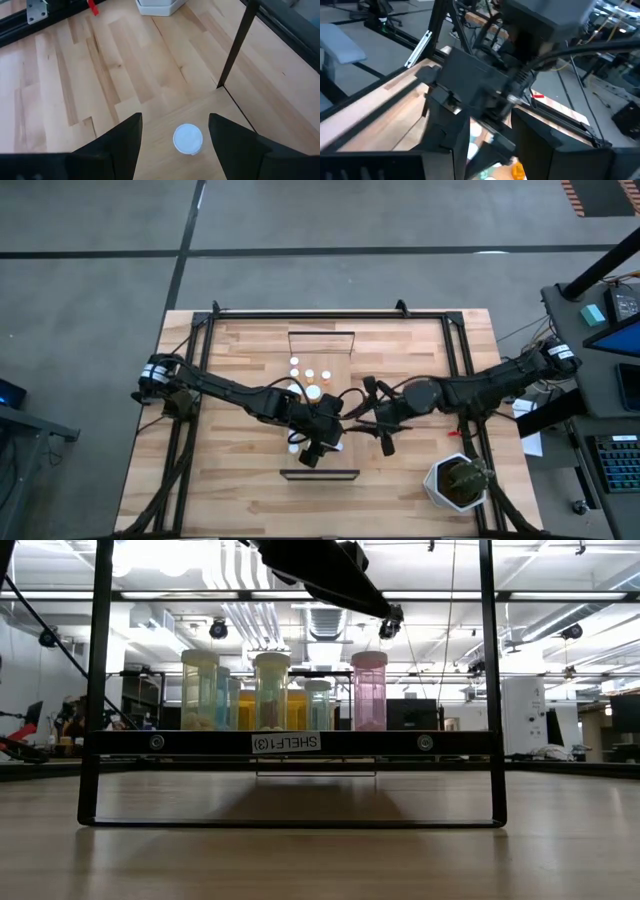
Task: Pick and place medicine bottles onto shelf by color
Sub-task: Adjust the pill bottles on the shelf
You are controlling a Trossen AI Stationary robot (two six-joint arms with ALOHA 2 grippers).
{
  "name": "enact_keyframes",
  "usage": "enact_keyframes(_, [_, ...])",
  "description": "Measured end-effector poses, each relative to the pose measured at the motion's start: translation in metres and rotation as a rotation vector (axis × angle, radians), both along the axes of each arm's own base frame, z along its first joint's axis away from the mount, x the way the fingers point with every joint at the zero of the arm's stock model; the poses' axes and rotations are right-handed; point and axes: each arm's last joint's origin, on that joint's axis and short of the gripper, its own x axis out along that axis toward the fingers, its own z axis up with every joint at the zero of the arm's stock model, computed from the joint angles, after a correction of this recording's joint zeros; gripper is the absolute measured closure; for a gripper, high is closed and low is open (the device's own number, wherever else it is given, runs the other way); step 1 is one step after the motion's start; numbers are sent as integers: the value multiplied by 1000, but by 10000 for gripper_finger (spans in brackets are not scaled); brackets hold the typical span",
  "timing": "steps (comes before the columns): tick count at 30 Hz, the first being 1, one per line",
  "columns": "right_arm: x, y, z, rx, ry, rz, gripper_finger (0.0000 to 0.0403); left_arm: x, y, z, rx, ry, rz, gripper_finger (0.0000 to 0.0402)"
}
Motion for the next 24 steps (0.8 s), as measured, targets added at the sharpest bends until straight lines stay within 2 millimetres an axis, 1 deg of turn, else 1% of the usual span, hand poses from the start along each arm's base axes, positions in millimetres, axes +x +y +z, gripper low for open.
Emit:
enact_keyframes(3, [2,-8,1,1,-15,42,268,0,0,0,0,5,1,189])
enact_keyframes(6, [2,-11,3,9,-24,59,268,-1,0,1,2,12,0,189])
enact_keyframes(11, [1,-11,-3,15,3,56,268,-2,-2,0,3,16,-3,189])
enact_keyframes(15, [-3,-12,0,42,-7,52,268,-2,-1,-1,4,23,-3,189])
enact_keyframes(18, [-6,-11,2,63,-3,91,268,-5,-1,4,13,48,-5,189])
enact_keyframes(21, [-10,-9,5,81,-11,122,268,-9,0,9,57,83,-37,189])
enact_keyframes(24, [-11,-10,9,79,-37,128,268,-12,1,9,106,104,-79,189])
